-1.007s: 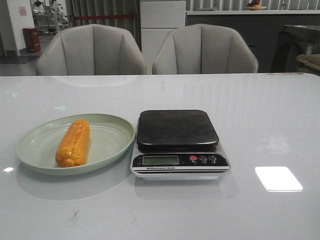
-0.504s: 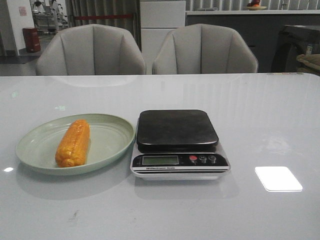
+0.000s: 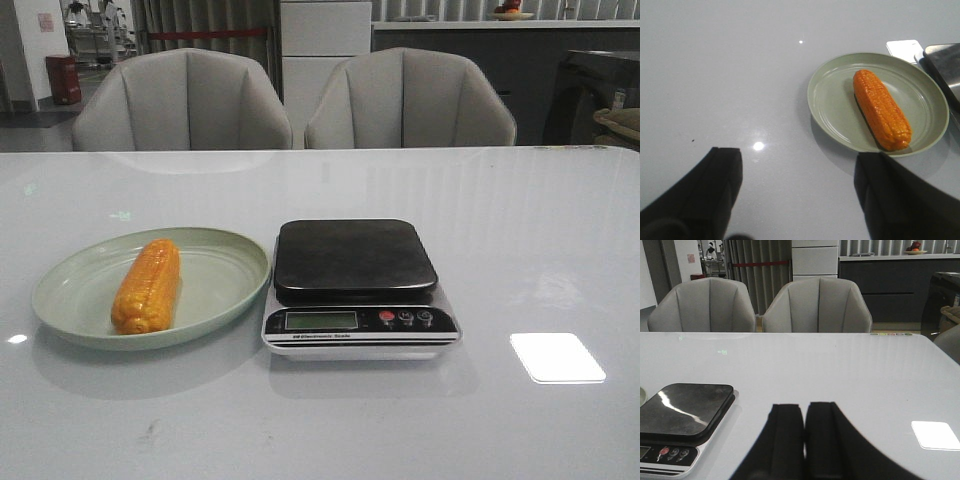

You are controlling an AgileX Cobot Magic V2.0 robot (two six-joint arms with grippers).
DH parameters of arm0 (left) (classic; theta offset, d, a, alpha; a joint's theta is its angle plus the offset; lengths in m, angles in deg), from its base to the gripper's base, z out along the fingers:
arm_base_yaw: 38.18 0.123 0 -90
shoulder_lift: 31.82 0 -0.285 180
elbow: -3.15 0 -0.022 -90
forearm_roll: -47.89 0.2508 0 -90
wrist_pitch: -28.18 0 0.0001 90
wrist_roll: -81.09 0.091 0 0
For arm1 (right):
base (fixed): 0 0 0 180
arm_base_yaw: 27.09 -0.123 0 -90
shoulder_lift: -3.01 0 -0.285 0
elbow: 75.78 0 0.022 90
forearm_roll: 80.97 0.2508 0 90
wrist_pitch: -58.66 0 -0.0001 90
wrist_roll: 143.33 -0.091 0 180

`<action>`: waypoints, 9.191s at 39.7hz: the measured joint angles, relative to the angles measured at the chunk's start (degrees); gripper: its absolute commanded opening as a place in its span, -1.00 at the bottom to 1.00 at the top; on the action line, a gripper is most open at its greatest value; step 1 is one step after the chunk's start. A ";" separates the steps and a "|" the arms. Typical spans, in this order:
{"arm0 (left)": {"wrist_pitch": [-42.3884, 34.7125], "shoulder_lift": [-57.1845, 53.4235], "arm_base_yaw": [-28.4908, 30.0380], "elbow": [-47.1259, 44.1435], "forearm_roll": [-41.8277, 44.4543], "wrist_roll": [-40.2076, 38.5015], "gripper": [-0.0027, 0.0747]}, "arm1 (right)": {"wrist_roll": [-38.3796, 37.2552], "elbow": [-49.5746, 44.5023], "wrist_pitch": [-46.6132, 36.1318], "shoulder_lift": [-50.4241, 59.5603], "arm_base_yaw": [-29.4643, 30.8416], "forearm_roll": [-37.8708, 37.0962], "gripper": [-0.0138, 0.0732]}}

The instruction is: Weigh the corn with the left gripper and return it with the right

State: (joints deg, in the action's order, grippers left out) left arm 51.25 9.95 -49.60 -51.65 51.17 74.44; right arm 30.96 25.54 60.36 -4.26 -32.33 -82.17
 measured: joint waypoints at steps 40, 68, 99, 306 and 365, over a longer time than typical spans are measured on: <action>4.21 61.60 -10.87 37.82 -6.95 -0.31 0.45 | 0.00 0.00 0.00 0.00 0.00 0.00 -0.30; 9.64 72.43 -11.50 41.49 -16.50 2.78 -0.32 | 0.00 0.00 0.00 0.00 0.00 0.00 -0.30; 10.89 78.14 -21.86 60.15 -27.48 3.02 -0.50 | 0.00 0.00 0.00 0.00 0.00 0.00 -0.30; 15.94 -32.08 -22.63 1.29 -1.78 3.02 -0.61 | -23.47 84.80 42.10 -104.38 -27.99 3.10 0.71; 15.94 -34.32 -22.63 1.29 -1.64 3.02 -0.61 | -30.29 105.46 43.70 -125.39 -38.72 10.81 -0.23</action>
State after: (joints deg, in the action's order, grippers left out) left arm 67.19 -24.37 -72.22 -50.35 49.53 77.46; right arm 0.67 131.00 104.06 -129.65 -71.05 -71.37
